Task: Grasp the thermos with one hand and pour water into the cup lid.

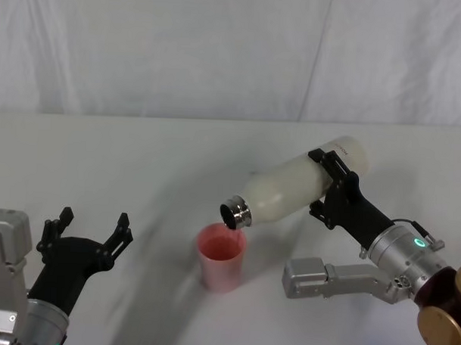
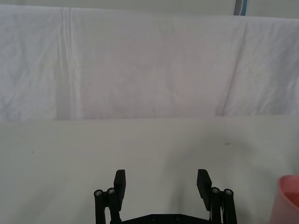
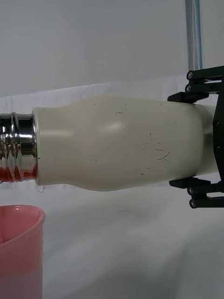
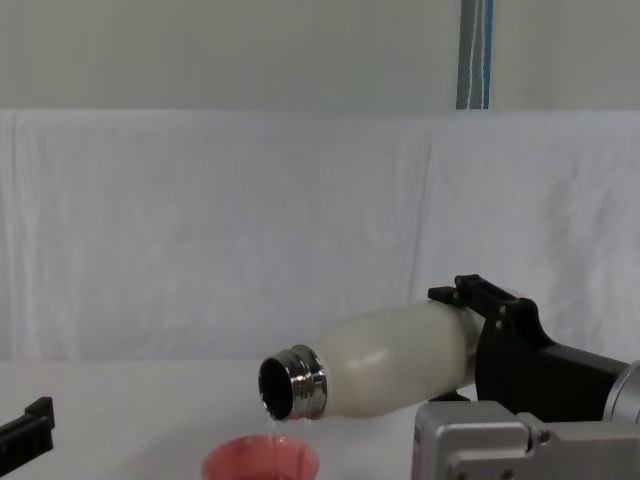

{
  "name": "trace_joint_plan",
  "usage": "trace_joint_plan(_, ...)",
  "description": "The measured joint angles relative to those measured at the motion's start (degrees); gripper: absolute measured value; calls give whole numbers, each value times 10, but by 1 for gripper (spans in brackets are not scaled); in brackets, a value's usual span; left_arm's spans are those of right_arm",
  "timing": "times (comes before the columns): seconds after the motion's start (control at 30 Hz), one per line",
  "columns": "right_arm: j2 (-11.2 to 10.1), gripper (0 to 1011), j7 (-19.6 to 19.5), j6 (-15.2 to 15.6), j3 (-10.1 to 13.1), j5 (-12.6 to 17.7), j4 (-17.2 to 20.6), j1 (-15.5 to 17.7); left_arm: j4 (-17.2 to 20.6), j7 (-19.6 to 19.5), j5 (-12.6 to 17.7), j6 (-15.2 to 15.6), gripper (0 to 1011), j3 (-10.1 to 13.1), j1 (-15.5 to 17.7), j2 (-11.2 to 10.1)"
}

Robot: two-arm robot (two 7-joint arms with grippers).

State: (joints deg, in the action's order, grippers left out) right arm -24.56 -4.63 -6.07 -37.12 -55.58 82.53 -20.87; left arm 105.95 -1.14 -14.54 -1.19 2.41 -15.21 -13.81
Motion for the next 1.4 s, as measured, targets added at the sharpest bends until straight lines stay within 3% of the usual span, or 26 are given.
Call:
trace_joint_plan(0.4,1,952,-1,0,-1,0,-2,-1,0,0,0,0,1001,0,0,0)
trace_joint_plan(0.83,7,952,14,-8,11,34,0,8,0,0,0,0,1001,0,0,0)
trace_joint_plan(1.03,12,952,27,-14,25,66,7,16,0,0,0,0,1001,0,0,0)
trace_joint_plan(1.4,25,952,67,-32,70,165,33,41,0,0,0,0,1001,0,0,0)
